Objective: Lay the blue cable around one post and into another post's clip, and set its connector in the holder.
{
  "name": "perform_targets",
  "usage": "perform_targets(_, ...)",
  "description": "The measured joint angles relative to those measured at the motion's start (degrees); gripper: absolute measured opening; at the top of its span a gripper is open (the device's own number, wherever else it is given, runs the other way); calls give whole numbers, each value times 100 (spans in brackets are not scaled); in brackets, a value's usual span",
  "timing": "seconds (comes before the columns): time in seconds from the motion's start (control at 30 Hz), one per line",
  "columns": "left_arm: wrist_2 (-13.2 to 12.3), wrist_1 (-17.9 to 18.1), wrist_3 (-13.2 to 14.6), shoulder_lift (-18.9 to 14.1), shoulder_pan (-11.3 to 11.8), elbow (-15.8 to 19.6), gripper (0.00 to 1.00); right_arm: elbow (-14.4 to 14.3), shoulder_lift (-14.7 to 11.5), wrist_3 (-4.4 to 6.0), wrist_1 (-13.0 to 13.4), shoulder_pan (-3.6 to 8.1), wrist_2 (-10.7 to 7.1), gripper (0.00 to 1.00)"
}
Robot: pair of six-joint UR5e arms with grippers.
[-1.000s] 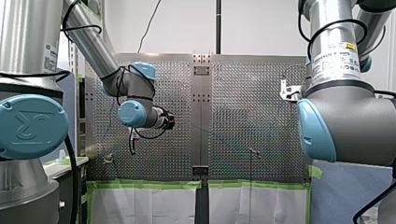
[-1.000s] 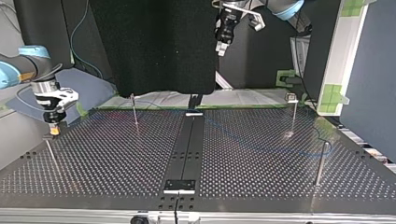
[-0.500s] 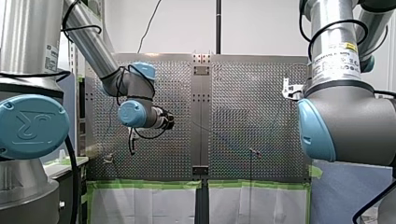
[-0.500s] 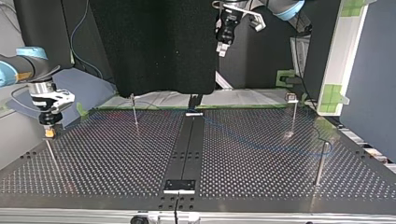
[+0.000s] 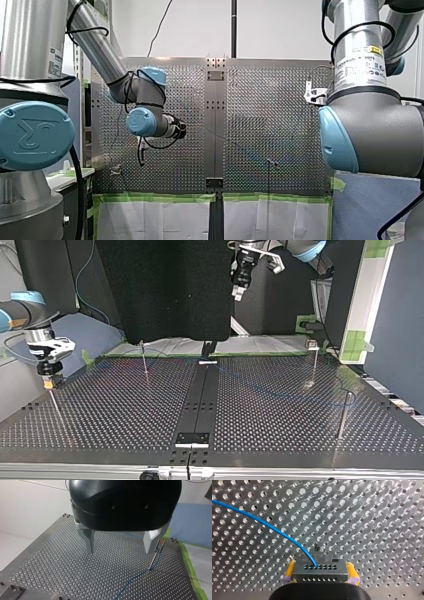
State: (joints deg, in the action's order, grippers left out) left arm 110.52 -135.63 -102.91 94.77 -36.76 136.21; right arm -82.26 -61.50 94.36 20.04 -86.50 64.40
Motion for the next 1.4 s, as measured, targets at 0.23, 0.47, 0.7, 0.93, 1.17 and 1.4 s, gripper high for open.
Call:
perform_targets(0.23, 0, 0, 0, 0, 0, 0, 100, 26, 12, -3, -67, 44, -22, 0)
perform_targets(0.47, 0, -2, 0, 0, 0, 2, 100, 52, 43, -20, -93, 64, -52, 0)
perform_targets(0.7, 0, 4, 0, 0, 14, 5, 100, 110, 93, -79, -150, 93, -69, 0)
perform_targets(0.93, 0, 3, 0, 0, 30, 6, 100, 127, 113, -70, -109, 101, -151, 0)
perform_targets(1.17, 0, 15, 0, -1, 34, 6, 100, 155, 120, -66, -43, 104, -287, 0)
perform_targets(1.4, 0, 13, 0, -1, 35, 8, 100, 168, 147, -66, -25, 108, -334, 0)
